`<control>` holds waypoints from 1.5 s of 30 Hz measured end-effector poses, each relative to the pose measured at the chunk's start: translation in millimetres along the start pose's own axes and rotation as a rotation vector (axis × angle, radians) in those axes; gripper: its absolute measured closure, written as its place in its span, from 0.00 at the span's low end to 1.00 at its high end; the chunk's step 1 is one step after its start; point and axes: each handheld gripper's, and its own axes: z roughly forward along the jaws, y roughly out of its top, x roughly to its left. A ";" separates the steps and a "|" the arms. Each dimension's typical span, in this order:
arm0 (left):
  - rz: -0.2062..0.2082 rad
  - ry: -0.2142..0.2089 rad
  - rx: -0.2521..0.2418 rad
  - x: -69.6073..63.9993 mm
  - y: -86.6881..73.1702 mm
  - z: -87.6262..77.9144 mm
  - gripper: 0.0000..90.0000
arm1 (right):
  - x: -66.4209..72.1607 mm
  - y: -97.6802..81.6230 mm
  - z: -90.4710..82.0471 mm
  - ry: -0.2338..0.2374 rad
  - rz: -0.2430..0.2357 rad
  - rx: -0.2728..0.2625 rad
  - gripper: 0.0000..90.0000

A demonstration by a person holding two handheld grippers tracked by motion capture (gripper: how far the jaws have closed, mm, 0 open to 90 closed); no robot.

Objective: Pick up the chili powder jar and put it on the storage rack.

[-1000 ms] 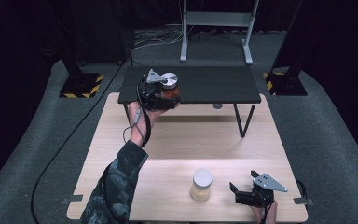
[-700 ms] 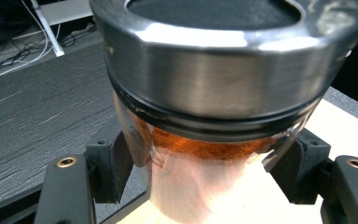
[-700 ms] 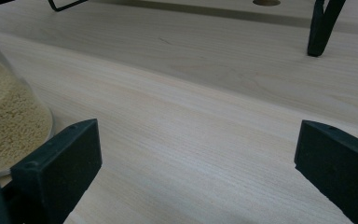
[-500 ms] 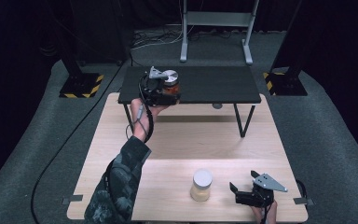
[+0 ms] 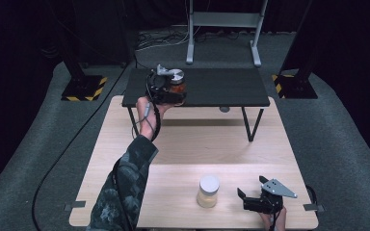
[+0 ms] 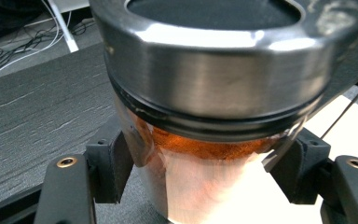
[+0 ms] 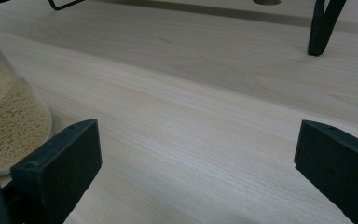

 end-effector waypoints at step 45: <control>-0.026 0.002 -0.031 5.2 -7.4 11.6 0.34 | 0.2 1.6 0.6 0.001 -0.003 0.009 0.00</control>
